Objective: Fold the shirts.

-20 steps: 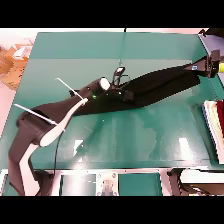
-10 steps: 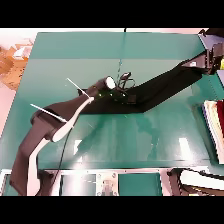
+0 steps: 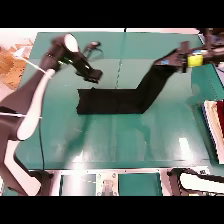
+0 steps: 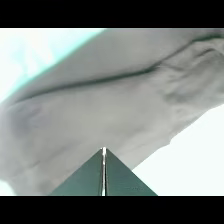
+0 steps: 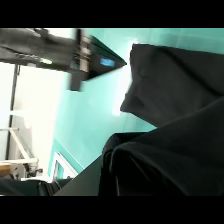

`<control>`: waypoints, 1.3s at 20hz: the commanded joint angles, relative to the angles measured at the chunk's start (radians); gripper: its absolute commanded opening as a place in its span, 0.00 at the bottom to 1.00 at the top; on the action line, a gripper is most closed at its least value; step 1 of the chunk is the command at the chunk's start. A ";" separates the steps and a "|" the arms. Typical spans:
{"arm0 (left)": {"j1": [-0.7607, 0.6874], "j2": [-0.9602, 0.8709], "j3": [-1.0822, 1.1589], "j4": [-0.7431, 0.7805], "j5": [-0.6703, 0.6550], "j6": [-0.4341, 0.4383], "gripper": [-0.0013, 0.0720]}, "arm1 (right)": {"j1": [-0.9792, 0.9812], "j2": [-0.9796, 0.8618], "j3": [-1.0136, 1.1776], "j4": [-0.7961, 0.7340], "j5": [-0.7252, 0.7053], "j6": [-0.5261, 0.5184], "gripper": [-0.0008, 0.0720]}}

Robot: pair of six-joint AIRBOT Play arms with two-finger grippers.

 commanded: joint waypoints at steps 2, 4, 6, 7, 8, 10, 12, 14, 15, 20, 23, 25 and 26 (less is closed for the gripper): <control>0.147 0.089 0.034 0.068 -0.097 0.046 0.05 | 0.317 -0.074 -0.003 -0.063 -0.293 0.093 0.04; 0.185 0.103 0.034 0.069 -0.108 0.063 0.05 | 0.471 -0.163 -0.003 -0.064 -0.478 0.108 0.04; 0.202 0.103 0.033 0.071 -0.129 0.088 0.05 | 0.618 -0.285 -0.003 -0.060 -0.708 0.108 0.04; 0.208 0.103 0.032 0.071 -0.136 0.106 0.05 | 0.689 -0.358 -0.003 -0.042 -0.827 0.107 0.04; 0.208 0.103 0.032 0.077 -0.138 0.125 0.05 | 0.750 -0.427 0.002 -0.019 -0.924 0.106 0.09; 0.208 0.103 0.032 0.077 -0.137 0.130 0.05 | 0.832 -0.545 0.039 -0.022 -0.973 0.102 0.80; 0.208 0.103 0.032 0.077 -0.125 0.130 0.05 | 0.800 -0.544 0.042 -0.084 -0.886 0.104 0.80; 0.208 0.103 0.032 0.077 -0.120 0.130 0.05 | 0.682 -0.494 0.042 -0.150 -0.735 0.104 0.80; 0.208 0.103 0.032 0.077 -0.118 0.130 0.05 | 0.607 -0.462 0.042 -0.185 -0.655 0.104 0.80; 0.208 0.103 0.032 0.077 -0.110 0.128 0.05 | 0.236 -0.344 0.035 -0.379 -0.327 0.107 0.80; 0.208 0.103 0.032 0.079 -0.104 0.120 0.05 | 0.077 -0.341 -0.039 -0.395 -0.268 0.106 0.80; 0.208 0.103 0.032 0.079 -0.098 0.116 0.05 | 0.047 -0.357 -0.125 -0.355 -0.280 0.060 0.80; 0.208 0.103 0.032 0.079 -0.093 0.099 0.05 | 0.049 -0.373 -0.164 -0.325 -0.294 0.039 0.80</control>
